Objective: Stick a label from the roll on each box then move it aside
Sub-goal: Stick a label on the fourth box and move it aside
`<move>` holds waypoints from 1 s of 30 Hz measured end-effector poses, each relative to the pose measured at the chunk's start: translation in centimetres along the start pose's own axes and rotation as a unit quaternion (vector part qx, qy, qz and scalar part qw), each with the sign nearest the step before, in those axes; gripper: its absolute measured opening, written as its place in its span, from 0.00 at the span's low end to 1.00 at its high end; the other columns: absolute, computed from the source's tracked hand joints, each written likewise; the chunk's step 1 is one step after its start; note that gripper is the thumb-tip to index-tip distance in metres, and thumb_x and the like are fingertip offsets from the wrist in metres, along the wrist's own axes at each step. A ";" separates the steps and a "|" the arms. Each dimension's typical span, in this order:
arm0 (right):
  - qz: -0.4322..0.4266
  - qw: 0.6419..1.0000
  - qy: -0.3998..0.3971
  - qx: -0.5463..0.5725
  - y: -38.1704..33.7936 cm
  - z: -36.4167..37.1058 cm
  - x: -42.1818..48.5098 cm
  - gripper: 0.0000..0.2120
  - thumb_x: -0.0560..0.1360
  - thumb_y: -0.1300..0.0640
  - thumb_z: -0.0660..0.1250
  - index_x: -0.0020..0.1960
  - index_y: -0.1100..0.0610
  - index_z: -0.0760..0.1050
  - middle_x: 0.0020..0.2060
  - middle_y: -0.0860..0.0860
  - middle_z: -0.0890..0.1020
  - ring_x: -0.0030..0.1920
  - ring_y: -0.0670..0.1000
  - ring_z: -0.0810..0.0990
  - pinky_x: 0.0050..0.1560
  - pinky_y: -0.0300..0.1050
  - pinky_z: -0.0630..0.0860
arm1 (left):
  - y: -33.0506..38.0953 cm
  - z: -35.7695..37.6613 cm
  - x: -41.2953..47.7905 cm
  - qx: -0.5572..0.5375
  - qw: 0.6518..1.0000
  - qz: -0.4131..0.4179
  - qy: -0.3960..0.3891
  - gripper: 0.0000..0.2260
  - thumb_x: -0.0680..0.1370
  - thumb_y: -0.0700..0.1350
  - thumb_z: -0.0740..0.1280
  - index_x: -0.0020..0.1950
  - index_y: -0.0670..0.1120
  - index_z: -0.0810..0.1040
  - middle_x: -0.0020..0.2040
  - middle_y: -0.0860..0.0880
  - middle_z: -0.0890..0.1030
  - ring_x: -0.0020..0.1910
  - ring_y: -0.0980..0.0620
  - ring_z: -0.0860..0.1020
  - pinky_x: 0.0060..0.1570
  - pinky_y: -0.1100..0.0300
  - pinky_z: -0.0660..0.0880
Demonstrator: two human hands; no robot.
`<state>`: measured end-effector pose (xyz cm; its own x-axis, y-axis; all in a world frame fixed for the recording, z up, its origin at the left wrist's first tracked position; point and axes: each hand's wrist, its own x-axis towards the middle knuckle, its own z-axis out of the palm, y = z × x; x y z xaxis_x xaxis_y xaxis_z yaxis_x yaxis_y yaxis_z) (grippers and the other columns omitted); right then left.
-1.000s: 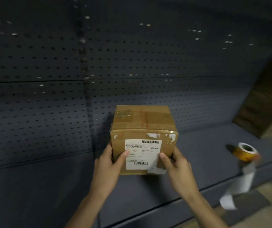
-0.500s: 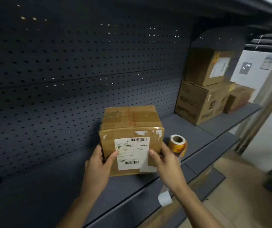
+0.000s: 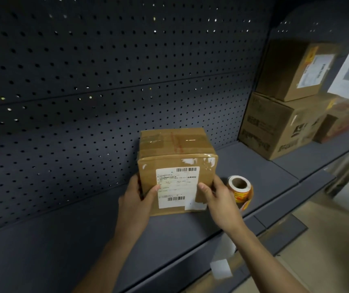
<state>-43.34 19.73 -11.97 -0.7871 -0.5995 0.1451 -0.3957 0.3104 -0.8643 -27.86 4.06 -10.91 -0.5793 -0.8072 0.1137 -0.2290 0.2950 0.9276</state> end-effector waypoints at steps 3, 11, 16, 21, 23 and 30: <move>0.004 1.000 0.009 -0.016 0.0 0.2 0.5 0.16 0.82 0.47 0.62 0.68 0.49 0.71 0.53 0.45 0.84 0.55 0.46 0.81 0.56 0.50 0.78 | -0.3 0.2 0.9 -0.008 1.000 0.007 -0.002 0.16 0.76 0.53 0.72 0.63 0.58 0.74 0.51 0.66 0.83 0.55 0.64 0.81 0.59 0.52 0.79; 0.009 1.000 0.006 -0.028 -0.2 -0.3 1.1 0.16 0.81 0.48 0.62 0.68 0.49 0.72 0.55 0.43 0.83 0.56 0.43 0.80 0.52 0.38 0.76 | -0.7 0.5 1.6 -0.003 1.000 0.019 -0.006 0.19 0.75 0.53 0.73 0.65 0.56 0.75 0.52 0.64 0.82 0.54 0.65 0.80 0.58 0.55 0.79; -0.011 1.000 -0.001 0.021 -0.2 -0.8 1.0 0.19 0.80 0.48 0.65 0.70 0.46 0.71 0.59 0.38 0.82 0.59 0.37 0.79 0.59 0.38 0.78 | -1.3 -0.5 1.0 0.008 1.000 -0.003 0.020 0.25 0.76 0.48 0.73 0.71 0.48 0.72 0.64 0.54 0.78 0.61 0.56 0.77 0.61 0.60 0.72; -0.024 0.999 -0.009 0.036 -0.2 -1.7 0.9 0.19 0.80 0.49 0.66 0.71 0.48 0.72 0.60 0.39 0.82 0.59 0.38 0.80 0.61 0.43 0.78 | -1.7 -2.1 0.1 0.037 0.999 -0.009 0.037 0.20 0.77 0.50 0.72 0.68 0.50 0.74 0.60 0.54 0.79 0.60 0.55 0.77 0.59 0.61 0.70; -0.026 1.000 0.008 0.013 -0.4 -2.0 0.8 0.18 0.80 0.50 0.66 0.69 0.48 0.74 0.55 0.41 0.84 0.56 0.38 0.81 0.60 0.42 0.78 | -1.8 -2.6 -0.5 0.068 0.996 0.000 0.055 0.14 0.77 0.51 0.71 0.61 0.50 0.77 0.54 0.55 0.80 0.56 0.55 0.78 0.53 0.66 0.70; -0.043 0.990 0.092 -0.100 0.3 -4.3 -1.0 0.12 0.80 0.54 0.65 0.62 0.53 0.80 0.54 0.47 0.83 0.54 0.45 0.80 0.51 0.34 0.71 | -1.0 -1.1 -3.2 0.113 0.992 0.053 0.001 0.07 0.78 0.51 0.68 0.43 0.51 0.77 0.40 0.57 0.81 0.43 0.63 0.79 0.41 0.78 0.68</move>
<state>-44.71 23.56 -10.34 -0.8120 -0.4919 0.3141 -0.5357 0.4147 -0.7356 -24.90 5.77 -11.82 -0.6084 -0.7660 0.2076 -0.3360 0.4856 0.8071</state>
